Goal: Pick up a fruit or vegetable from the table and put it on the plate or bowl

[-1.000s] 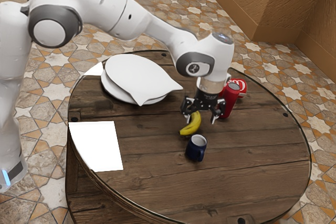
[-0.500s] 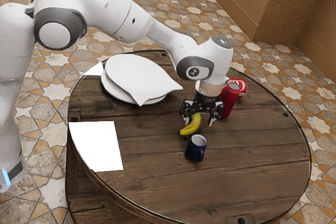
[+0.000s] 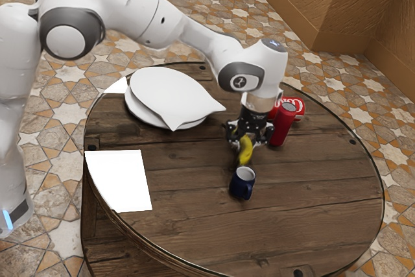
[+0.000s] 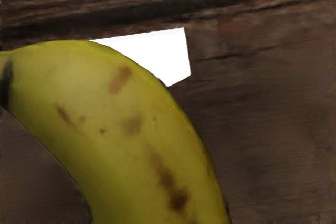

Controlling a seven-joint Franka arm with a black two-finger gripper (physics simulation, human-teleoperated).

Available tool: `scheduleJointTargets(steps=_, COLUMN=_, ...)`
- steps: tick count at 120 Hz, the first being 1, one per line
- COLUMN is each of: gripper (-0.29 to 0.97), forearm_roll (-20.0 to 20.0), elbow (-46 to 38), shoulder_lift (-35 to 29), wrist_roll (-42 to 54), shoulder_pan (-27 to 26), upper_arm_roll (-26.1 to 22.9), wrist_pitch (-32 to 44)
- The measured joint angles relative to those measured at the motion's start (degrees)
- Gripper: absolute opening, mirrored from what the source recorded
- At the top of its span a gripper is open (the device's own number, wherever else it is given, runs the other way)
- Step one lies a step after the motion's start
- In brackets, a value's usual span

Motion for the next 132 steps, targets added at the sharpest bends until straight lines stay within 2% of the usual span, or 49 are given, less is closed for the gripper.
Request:
scheduleJointTargets(steps=15, gripper=0.16, forearm_roll=0.09, elbow=2.17, shoulder_lift=-2.25, wrist_roll=0.49, shoulder_pan=-0.07, upper_arm_roll=0.31, wrist_pitch=-1.52)
scheduleJointTargets(steps=24, gripper=0.16, forearm_roll=0.09, elbow=2.67, shoulder_lift=-5.85, wrist_roll=0.73, shoulder_pan=-0.1, upper_arm_roll=1.62, wrist_pitch=-2.99)
scheduleJointTargets(steps=38, gripper=0.16, forearm_roll=0.08, elbow=2.68, shoulder_lift=-10.42, wrist_roll=1.07, shoulder_pan=0.08, upper_arm_roll=5.88, wrist_pitch=-6.11)
scheduleJointTargets(steps=82, gripper=0.16, forearm_roll=0.12, elbow=-0.23, shoulder_lift=-16.78, wrist_roll=2.45, shoulder_pan=-0.7, upper_arm_roll=19.21, wrist_pitch=-12.52)
scheduleJointTargets(steps=98, gripper=0.16, forearm_roll=0.4, elbow=-4.04, shoulder_lift=-20.18, wrist_roll=2.88, shoulder_pan=1.78, upper_arm_roll=20.52, wrist_pitch=-13.3)
scheduleJointTargets(steps=115, gripper=0.15, forearm_roll=0.9, elbow=-6.28, shoulder_lift=-21.79, wrist_roll=3.22, shoulder_pan=0.55, upper_arm_roll=20.68, wrist_pitch=-13.66)
scheduleJointTargets(steps=132, gripper=0.15, forearm_roll=1.06, elbow=-6.68, shoulder_lift=-22.1, wrist_roll=3.49, shoulder_pan=1.72, upper_arm_roll=20.67, wrist_pitch=-13.94)
